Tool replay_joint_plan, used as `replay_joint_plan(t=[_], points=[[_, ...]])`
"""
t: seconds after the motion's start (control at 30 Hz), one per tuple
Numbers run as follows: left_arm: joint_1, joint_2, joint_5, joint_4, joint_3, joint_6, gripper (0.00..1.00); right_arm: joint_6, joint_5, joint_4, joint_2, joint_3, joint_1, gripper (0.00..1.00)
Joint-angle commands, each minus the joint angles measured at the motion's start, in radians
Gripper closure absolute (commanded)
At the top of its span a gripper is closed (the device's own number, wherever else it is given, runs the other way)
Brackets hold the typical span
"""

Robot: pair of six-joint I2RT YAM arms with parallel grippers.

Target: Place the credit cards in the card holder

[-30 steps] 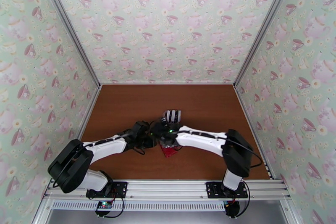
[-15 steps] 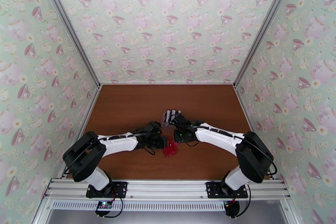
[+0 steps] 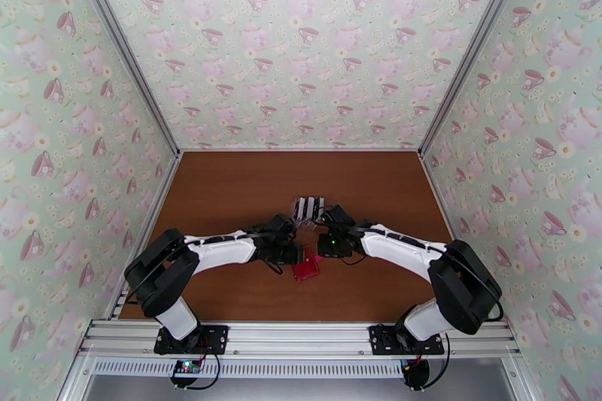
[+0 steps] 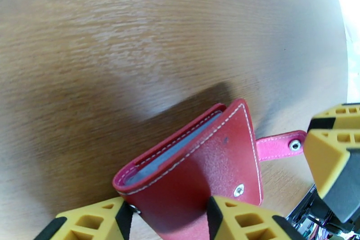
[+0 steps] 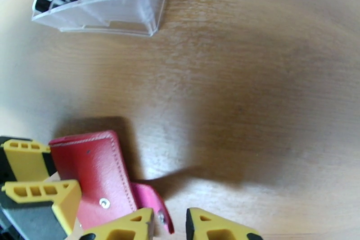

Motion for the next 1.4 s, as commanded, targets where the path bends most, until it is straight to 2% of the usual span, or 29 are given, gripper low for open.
replay_joint_plan(t=[0.0, 0.33, 0.47, 0.83, 1.37], points=[[-0.004, 0.054, -0.039, -0.042, -0.002, 0.027, 0.5, 0.003, -0.036, 0.017, -0.035, -0.024, -0.013, 0.74], [-0.001, 0.046, -0.028, -0.023, -0.012, 0.023, 0.55, 0.005, -0.067, 0.04, -0.052, -0.072, -0.043, 0.75], [0.0, 0.045, -0.028, -0.015, -0.021, 0.019, 0.56, 0.018, -0.134, 0.095, -0.063, -0.102, -0.064, 0.76], [0.001, 0.041, -0.028, -0.009, -0.034, 0.015, 0.58, 0.03, -0.198, 0.14, -0.071, -0.113, -0.085, 0.8], [0.004, 0.036, -0.024, -0.001, -0.045, 0.01, 0.57, 0.03, -0.2, 0.144, -0.079, -0.126, -0.09, 0.83]])
